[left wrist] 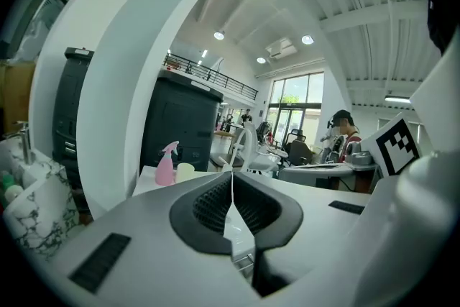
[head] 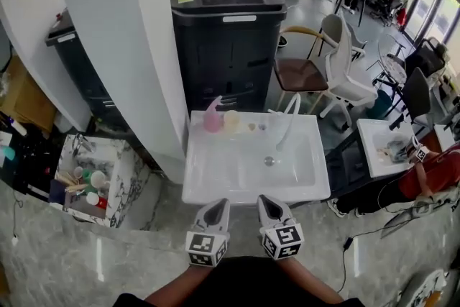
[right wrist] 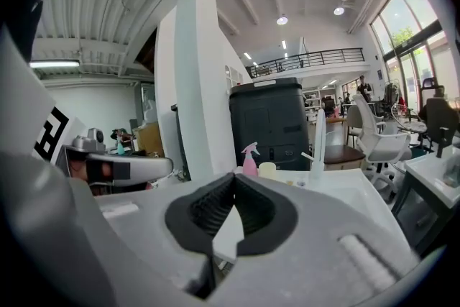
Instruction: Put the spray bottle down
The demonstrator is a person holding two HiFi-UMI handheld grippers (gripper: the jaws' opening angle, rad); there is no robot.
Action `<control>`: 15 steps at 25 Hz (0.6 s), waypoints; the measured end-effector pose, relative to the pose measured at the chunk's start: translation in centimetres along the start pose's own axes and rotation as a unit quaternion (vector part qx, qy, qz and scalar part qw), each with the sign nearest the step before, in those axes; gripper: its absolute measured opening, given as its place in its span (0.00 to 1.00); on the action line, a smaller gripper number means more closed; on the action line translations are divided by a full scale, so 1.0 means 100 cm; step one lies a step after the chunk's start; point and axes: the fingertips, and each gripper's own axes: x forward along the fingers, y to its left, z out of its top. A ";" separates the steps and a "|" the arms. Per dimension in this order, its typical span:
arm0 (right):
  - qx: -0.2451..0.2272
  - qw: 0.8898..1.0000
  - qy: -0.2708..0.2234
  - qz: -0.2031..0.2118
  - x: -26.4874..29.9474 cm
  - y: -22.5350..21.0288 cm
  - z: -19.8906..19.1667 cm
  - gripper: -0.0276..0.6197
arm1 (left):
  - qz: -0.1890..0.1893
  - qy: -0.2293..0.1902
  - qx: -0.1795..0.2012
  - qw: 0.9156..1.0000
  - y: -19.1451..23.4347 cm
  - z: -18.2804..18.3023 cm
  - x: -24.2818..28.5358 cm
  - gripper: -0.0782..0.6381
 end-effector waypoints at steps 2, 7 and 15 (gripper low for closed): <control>-0.006 1.000 0.002 0.001 -0.007 -0.013 0.007 0.04 | 0.006 -0.003 0.002 1.000 -0.011 0.007 0.010 0.14; -0.013 1.000 -0.004 0.014 -0.030 -0.031 0.019 0.04 | 0.013 -0.002 -0.001 1.000 -0.043 0.011 0.024 0.14; -0.029 0.999 -0.013 0.009 -0.020 -0.051 0.027 0.04 | 0.006 -0.014 0.021 1.000 -0.053 0.016 0.044 0.14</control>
